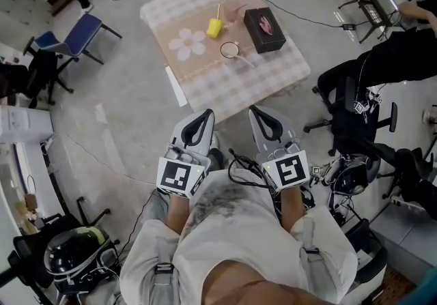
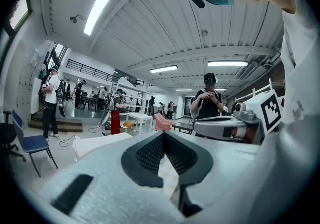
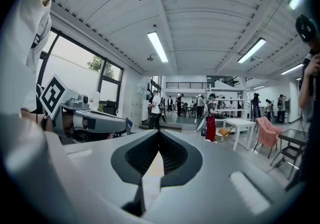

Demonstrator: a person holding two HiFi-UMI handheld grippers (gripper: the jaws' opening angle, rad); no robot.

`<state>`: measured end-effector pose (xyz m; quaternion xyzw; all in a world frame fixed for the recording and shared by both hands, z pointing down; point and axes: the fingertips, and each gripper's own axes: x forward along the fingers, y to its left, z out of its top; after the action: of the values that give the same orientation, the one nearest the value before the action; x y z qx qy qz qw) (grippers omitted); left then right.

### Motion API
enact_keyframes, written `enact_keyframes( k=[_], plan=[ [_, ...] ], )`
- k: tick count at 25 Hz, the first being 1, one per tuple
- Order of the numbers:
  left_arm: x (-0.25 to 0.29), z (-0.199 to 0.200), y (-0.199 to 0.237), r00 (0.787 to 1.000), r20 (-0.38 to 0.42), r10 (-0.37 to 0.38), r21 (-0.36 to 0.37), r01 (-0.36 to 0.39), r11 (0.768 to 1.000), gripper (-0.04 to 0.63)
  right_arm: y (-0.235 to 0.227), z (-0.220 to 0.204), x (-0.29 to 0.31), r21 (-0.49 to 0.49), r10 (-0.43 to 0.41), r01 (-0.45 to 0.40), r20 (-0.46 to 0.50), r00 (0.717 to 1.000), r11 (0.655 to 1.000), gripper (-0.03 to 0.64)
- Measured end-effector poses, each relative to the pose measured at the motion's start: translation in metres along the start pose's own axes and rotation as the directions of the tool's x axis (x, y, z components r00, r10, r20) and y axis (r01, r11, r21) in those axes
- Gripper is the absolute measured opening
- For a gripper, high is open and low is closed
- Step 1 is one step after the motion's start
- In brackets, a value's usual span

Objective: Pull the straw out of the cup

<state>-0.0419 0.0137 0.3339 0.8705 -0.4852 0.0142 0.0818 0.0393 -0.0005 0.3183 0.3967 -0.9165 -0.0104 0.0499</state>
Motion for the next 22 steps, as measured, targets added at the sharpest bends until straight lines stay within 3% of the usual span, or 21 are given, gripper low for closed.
enact_keyframes(
  k=[10,17,22],
  plan=[
    [0.026,0.010,0.048,0.999,0.006,-0.047,-0.007,0.047,0.999,-0.003,-0.010,-0.006,0.051,-0.006,-0.036,0.036,-0.072,0.997,0.999,0.009],
    [0.036,0.016,0.072,0.996,0.014,-0.083,0.003,0.083,0.997,-0.003,-0.013,0.011,0.076,-0.021,-0.075,0.075,0.001,0.997,0.997,0.009],
    [0.047,0.014,0.081,0.995,0.006,-0.098,-0.007,0.098,0.995,-0.003,-0.020,0.005,0.085,-0.027,-0.091,0.090,-0.034,0.995,0.996,0.009]
  ],
)
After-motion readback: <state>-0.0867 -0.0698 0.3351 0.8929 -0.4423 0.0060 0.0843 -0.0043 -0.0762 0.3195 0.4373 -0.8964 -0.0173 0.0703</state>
